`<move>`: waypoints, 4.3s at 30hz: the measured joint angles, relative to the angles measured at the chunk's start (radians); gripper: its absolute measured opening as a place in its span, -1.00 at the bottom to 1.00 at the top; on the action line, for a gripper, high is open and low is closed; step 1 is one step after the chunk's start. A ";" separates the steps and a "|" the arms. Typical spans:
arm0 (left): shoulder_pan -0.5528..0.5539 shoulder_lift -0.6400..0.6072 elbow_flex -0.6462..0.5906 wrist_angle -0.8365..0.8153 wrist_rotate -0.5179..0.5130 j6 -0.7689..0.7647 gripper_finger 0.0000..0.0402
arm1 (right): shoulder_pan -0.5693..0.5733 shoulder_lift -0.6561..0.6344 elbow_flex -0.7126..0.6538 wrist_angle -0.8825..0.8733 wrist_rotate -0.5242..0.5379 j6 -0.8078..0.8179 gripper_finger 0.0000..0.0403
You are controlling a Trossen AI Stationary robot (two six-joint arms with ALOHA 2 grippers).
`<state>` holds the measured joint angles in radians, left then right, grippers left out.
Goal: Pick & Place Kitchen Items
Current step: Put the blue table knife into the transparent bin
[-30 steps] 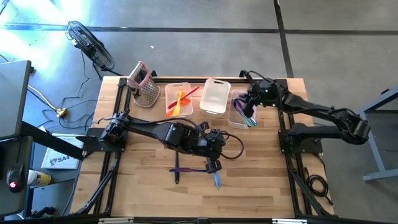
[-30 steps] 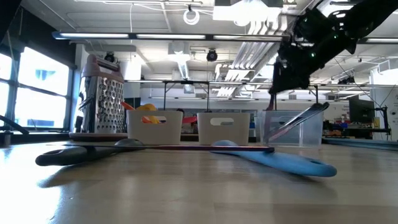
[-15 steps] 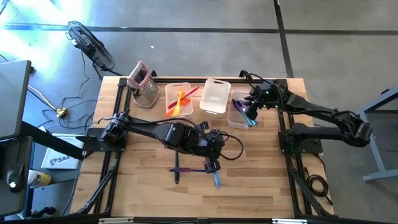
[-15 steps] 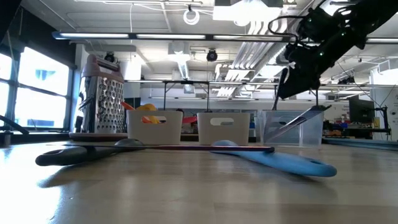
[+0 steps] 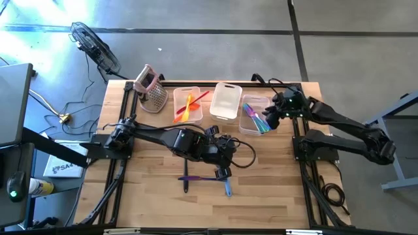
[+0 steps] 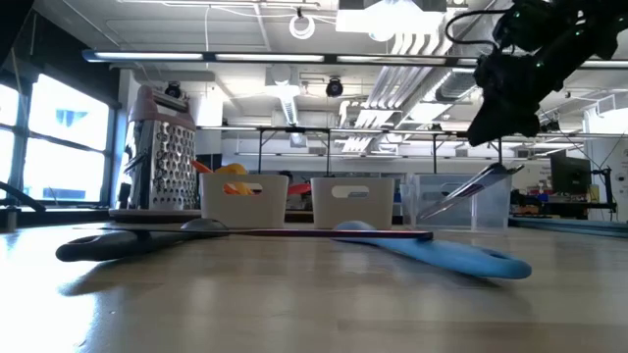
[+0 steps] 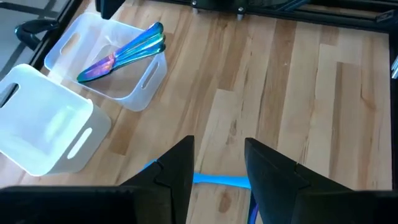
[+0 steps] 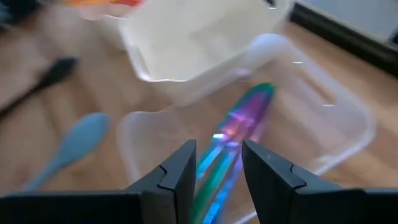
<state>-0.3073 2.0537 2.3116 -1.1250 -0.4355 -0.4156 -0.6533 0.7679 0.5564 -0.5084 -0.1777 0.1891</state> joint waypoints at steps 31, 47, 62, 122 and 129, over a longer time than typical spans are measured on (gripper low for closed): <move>-0.008 0.268 -0.001 -0.220 0.430 0.033 -0.32 | 0.087 -0.184 -0.013 -0.037 -0.611 0.148 -0.40; -0.050 0.282 -0.020 -0.287 0.319 0.176 -0.32 | 0.264 -0.184 -0.051 -0.058 -0.553 0.158 -0.40; -0.066 0.293 -0.186 -0.097 0.425 0.074 -0.32 | 0.494 -0.255 -0.051 -0.059 -0.507 0.260 -0.40; -0.023 0.286 -0.168 -0.269 0.437 -0.086 -0.82 | 0.890 -0.290 -0.051 0.153 -0.186 0.349 -0.40; -0.003 0.258 0.042 -0.416 0.269 -0.013 -0.82 | 0.908 -0.290 -0.051 0.314 -0.201 0.298 -0.40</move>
<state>-0.3103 2.3116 2.3539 -1.5411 -0.1663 -0.4289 0.2552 0.4778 0.5053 -0.1940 -0.3786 0.4870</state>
